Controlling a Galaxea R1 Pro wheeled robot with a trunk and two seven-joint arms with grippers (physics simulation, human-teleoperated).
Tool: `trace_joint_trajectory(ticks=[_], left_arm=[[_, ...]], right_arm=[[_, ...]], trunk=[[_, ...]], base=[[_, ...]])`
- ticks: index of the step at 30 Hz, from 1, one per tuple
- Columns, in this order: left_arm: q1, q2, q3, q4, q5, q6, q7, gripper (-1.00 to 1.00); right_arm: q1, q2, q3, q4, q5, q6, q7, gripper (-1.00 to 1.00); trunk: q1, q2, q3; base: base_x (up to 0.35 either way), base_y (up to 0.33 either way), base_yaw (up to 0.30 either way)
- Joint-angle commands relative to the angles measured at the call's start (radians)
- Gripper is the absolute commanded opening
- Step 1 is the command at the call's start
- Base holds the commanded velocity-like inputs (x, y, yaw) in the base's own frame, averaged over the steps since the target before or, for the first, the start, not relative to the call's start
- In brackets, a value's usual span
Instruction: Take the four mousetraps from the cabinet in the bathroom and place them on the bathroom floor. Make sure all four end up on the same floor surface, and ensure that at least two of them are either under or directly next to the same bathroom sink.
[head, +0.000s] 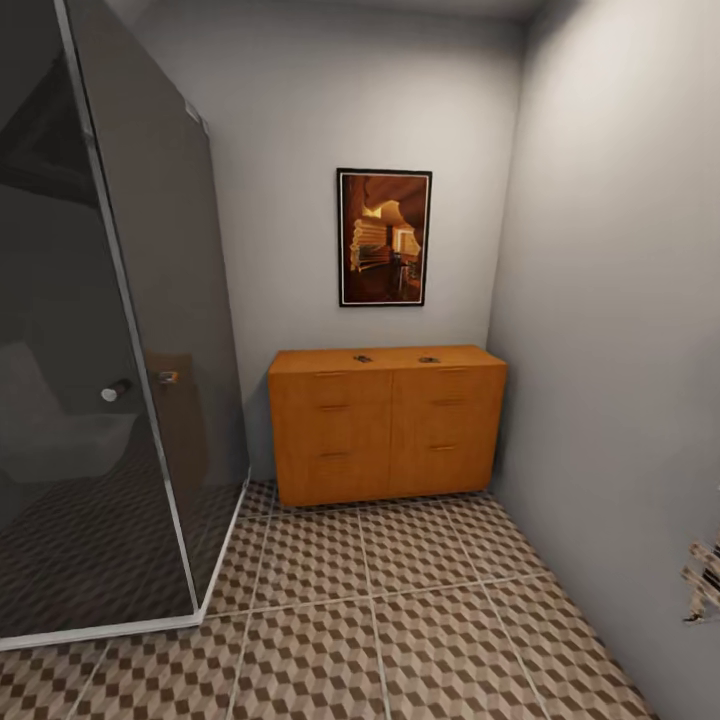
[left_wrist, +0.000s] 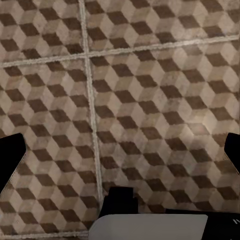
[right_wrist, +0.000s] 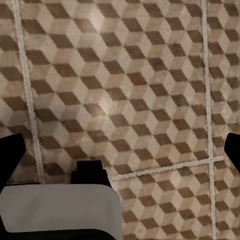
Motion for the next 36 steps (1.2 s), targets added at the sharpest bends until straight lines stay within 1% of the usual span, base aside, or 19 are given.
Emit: trace_joint_trajectory(ticks=[1, 36], left_arm=[[-0.001, 0.0, -0.009, 0.001, 0.01, -0.004, 0.003, 1.0], [-0.001, 0.0, -0.009, 0.001, 0.01, -0.004, 0.003, 1.0]], right_arm=[[-0.001, 0.0, -0.008, 0.003, 0.009, -0.005, -0.004, 1.0], [-0.001, -0.001, -0.009, 0.003, 0.012, -0.01, -0.004, 1.0]], trunk=[[0.001, -0.001, -0.001], [0.001, -0.001, -0.001]], base=[[0.32, 0.0, 0.0], [0.319, 0.0, 0.0]])
